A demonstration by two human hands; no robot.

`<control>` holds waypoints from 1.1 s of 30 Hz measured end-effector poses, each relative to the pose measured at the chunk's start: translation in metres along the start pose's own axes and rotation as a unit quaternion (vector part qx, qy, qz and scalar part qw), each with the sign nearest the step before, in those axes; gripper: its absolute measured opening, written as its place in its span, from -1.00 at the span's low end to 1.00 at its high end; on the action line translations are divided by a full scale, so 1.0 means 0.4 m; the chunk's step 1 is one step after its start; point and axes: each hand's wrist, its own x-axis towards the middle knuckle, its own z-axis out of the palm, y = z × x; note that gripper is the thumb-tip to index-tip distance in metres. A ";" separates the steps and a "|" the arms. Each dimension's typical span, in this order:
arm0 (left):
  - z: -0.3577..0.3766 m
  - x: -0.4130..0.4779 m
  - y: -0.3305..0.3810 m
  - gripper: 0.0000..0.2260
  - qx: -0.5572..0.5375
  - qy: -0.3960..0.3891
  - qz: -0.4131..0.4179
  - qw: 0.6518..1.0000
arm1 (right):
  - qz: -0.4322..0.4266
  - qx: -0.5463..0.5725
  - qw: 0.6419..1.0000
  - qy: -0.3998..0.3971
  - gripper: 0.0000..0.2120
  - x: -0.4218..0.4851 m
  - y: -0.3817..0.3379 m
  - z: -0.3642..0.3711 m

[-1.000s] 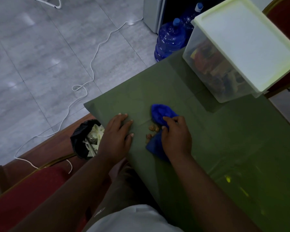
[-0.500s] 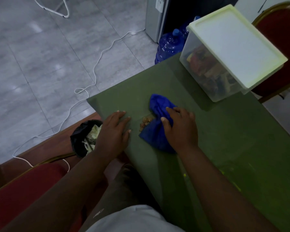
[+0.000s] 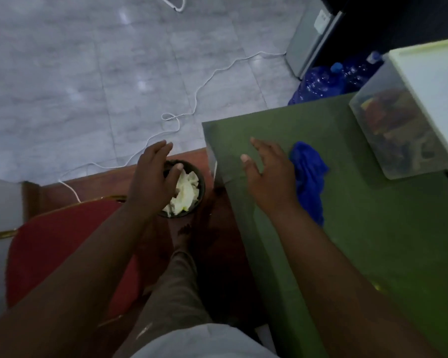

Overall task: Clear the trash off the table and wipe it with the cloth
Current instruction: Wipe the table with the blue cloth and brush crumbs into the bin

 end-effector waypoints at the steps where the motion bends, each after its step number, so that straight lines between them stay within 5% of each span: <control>1: -0.008 0.004 -0.023 -0.52 -0.004 0.004 -0.012 1.000 | -0.005 0.015 1.000 -0.011 -0.59 0.009 -0.017 0.029; 9: 0.005 0.065 -0.283 -0.51 -0.009 -0.010 -0.160 0.987 | 0.101 0.103 0.977 -0.155 -0.57 0.100 -0.079 0.390; 14: 0.115 0.099 -0.471 -0.54 -0.033 -0.049 -0.276 0.959 | 0.250 0.113 0.940 -0.203 -0.57 0.114 0.042 0.652; 20: 0.299 0.091 -0.713 -0.60 -0.054 -0.156 -0.300 0.939 | 0.409 0.109 0.884 -0.197 -0.56 0.125 0.254 0.926; 23: 0.377 0.080 -0.810 -0.58 -0.092 -0.181 -0.327 0.923 | 0.437 0.082 0.873 -0.198 -0.53 0.130 0.351 1.012; 26: 0.437 0.072 -0.879 -0.78 -0.106 -0.171 -0.369 0.907 | 0.443 0.035 0.868 -0.221 -0.55 0.135 0.424 1.069; 28: 0.481 0.071 -0.918 -0.69 -0.114 -0.171 -0.393 0.896 | 0.427 0.018 0.875 -0.229 -0.62 0.144 0.470 1.100; 33: 0.551 0.122 -0.950 -0.54 -0.280 -0.152 -0.530 0.786 | 0.427 0.036 0.877 -0.219 -0.59 0.185 0.537 1.131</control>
